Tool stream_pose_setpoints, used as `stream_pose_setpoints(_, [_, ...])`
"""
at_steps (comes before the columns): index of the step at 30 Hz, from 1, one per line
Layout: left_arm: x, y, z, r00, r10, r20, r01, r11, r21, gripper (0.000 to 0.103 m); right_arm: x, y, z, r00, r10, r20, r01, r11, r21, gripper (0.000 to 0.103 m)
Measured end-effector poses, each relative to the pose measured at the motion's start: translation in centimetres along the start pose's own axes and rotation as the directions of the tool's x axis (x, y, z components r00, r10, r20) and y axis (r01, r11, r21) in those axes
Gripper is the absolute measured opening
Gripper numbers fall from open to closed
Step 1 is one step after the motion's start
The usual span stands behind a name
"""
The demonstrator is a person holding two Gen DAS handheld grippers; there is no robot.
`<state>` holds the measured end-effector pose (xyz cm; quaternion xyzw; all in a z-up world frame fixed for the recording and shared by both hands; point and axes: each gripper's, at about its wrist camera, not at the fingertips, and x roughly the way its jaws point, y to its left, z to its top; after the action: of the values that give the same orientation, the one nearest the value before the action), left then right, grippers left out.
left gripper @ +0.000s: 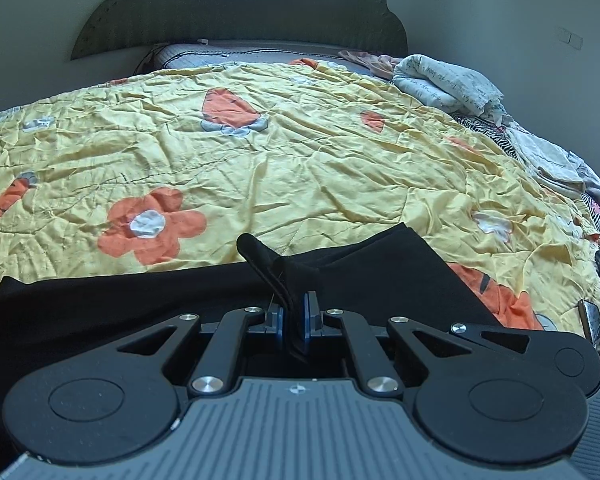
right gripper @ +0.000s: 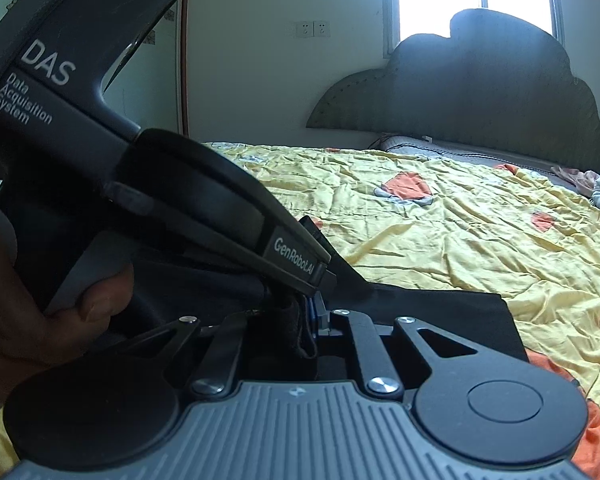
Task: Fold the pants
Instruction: 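Hold the folded edge with both tools and pull it taut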
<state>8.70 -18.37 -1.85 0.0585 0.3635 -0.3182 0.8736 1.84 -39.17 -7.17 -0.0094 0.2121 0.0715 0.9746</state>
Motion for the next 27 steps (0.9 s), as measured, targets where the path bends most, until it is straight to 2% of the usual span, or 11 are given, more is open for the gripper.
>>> stream_pose_setpoints(13, [0.0, 0.7, -0.3, 1.0, 0.012, -0.011, -0.012, 1.0, 0.005, 0.007, 2.8, -1.5, 1.0, 0.999, 0.022, -0.024, -0.022, 1.0, 0.014, 0.012])
stream_pose_setpoints(27, [-1.0, 3.0, -0.7, 0.998, 0.059, -0.011, -0.059, 0.998, 0.005, 0.007, 4.8, -2.5, 1.6, 0.997, 0.075, -0.026, -0.075, 0.997, 0.001, 0.012])
